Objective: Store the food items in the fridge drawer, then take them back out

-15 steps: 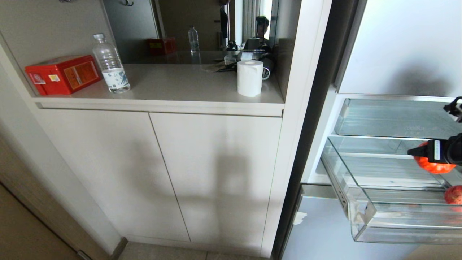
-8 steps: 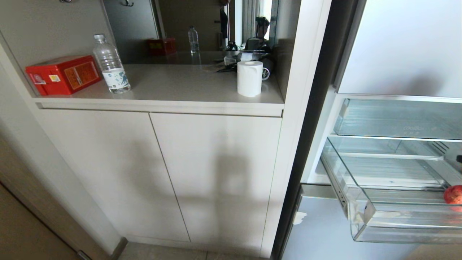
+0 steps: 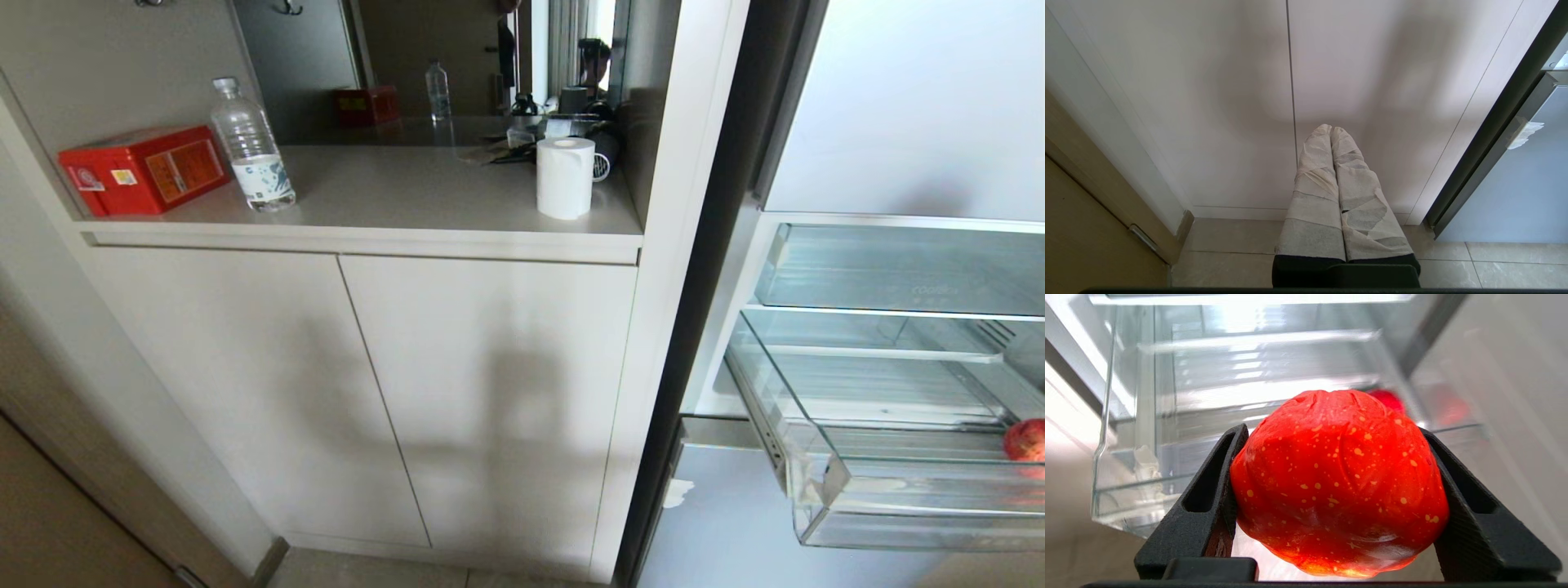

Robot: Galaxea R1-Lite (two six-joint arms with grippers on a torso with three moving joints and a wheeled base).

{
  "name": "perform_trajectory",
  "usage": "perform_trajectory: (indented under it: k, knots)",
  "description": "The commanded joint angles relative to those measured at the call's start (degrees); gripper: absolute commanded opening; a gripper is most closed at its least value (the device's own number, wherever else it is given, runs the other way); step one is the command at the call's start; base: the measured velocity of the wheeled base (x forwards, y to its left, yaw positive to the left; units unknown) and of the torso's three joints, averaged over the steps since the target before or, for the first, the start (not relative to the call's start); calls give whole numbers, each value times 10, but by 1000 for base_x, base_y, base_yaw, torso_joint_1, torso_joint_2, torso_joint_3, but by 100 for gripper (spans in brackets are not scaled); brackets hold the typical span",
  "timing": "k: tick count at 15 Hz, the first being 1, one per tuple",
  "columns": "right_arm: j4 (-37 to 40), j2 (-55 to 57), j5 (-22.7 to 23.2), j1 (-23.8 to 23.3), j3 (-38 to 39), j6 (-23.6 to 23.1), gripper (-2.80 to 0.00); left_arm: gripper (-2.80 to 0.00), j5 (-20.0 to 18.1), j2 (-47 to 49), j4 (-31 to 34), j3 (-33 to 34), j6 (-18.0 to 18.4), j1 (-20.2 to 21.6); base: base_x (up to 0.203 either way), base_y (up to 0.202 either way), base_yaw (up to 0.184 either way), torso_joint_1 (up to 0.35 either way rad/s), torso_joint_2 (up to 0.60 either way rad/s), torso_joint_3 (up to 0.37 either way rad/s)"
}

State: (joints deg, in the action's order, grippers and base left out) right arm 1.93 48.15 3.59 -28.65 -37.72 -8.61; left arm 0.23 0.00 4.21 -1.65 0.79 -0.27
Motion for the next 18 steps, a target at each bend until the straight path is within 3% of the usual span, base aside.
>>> perform_trajectory:
  k: [1,3,7,14,18]
  knots:
    - [0,-123,-4,-14,25,-4,-280,-280,0,0,0,0,0,0,0,0,0,0,0,0]
    - [0,-175,-8,-58,41,-5,-280,-280,0,0,0,0,0,0,0,0,0,0,0,0]
    - [-1,-205,-10,-97,63,-5,-280,-280,0,0,0,0,0,0,-1,-1,-21,2,1,1]
    - [1,-205,-4,-210,80,0,-280,-280,0,0,0,0,0,0,-1,6,-170,2,0,2]
    - [1,-194,-3,-241,93,1,-280,-280,0,0,0,0,0,0,-1,9,-176,3,1,2]
